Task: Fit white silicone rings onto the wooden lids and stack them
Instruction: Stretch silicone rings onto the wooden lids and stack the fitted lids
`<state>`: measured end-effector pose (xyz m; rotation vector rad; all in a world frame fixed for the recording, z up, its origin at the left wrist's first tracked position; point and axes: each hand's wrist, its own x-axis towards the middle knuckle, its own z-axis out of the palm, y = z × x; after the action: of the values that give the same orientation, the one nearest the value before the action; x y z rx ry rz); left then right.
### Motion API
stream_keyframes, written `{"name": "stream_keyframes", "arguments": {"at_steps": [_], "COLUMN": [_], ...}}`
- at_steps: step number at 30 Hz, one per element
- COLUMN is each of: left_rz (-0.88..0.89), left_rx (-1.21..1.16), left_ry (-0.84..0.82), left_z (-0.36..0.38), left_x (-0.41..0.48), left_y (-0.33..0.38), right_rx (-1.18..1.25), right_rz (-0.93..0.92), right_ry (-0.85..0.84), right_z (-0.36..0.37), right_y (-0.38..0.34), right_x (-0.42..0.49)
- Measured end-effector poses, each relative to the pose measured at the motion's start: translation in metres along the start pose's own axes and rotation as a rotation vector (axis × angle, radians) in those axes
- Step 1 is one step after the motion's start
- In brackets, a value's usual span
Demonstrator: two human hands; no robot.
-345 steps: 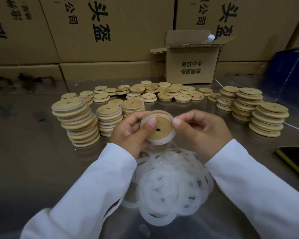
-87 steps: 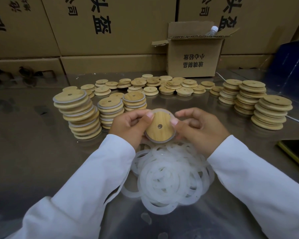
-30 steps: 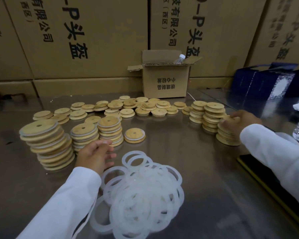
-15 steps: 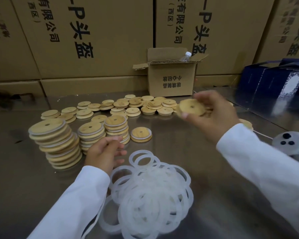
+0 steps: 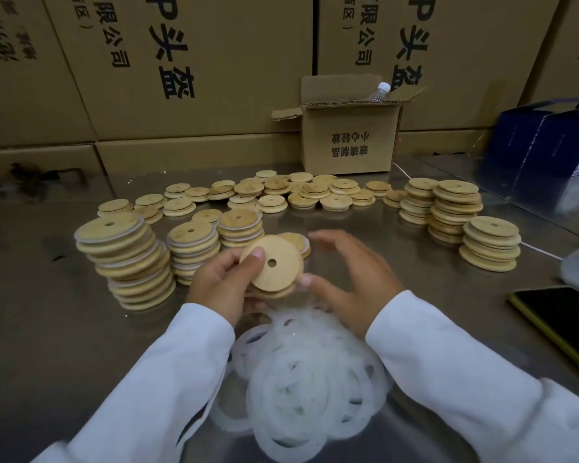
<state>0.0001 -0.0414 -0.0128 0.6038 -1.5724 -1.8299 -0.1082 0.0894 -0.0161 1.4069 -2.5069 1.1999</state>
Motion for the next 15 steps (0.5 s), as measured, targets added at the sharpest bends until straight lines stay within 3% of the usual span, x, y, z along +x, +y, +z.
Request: {"name": "stream_keyframes", "arguments": {"at_steps": [3, 11, 15], "left_rz": [-0.013, -0.003, 0.005], "left_rx": [-0.047, -0.031, -0.016], "left_ry": [0.074, 0.123, 0.144], "left_z": [-0.002, -0.005, -0.007], "left_x": [0.004, 0.008, 0.010], "left_y": [-0.003, -0.007, -0.009], "right_rx": [-0.199, -0.099, -0.223], "right_rz": [0.126, 0.228, 0.203], "right_ry": [-0.051, -0.108, -0.210], "right_z": [0.001, 0.007, 0.008], "right_y": [0.019, 0.026, 0.024], "right_x": [0.006, 0.012, 0.011]}}
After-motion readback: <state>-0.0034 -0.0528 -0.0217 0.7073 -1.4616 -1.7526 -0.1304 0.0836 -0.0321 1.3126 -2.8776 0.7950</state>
